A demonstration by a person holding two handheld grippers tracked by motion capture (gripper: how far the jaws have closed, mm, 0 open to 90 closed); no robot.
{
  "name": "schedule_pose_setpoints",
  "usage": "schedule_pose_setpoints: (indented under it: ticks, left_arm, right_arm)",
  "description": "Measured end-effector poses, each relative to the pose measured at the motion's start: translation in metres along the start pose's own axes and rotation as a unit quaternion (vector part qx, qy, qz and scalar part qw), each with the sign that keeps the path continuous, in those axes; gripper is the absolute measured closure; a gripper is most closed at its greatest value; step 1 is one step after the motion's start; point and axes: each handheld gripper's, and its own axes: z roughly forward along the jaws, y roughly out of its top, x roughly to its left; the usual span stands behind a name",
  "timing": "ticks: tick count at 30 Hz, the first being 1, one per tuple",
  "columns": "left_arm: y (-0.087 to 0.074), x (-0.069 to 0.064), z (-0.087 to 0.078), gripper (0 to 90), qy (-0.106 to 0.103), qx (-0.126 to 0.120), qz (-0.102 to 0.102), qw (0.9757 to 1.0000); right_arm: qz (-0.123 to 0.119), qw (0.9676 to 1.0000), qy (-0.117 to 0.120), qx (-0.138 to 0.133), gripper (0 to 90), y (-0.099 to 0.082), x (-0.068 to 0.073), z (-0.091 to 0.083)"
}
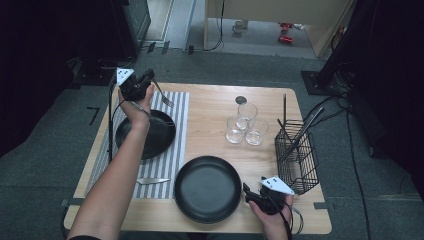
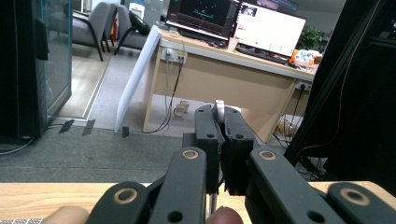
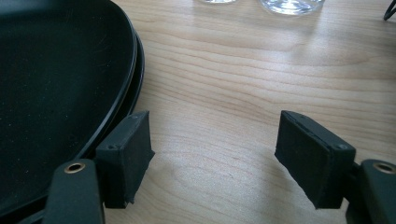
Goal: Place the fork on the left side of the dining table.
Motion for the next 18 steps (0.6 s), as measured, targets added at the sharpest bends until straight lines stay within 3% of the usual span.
schedule_pose_setpoints:
  ticks: [7, 11, 18]
  left_arm:
    - [-0.006, 0.003, 0.005, 88.3, 0.0, 0.002, 0.001, 1.0]
    - [-0.008, 0.006, 0.009, 88.3, -0.001, -0.004, -0.019, 0.9998]
    - [-0.019, 0.014, 0.017, 88.2, 0.009, 0.009, -0.017, 0.9998]
  right_arm:
    - [0.0, 1.0, 0.001, 0.002, 27.2, 0.0, 0.001, 0.0]
    - [0.002, 1.0, 0.001, 0.002, 27.2, 0.0, 0.001, 0.0]
    - [0.002, 1.0, 0.001, 0.002, 27.2, 0.0, 0.0, 0.0]
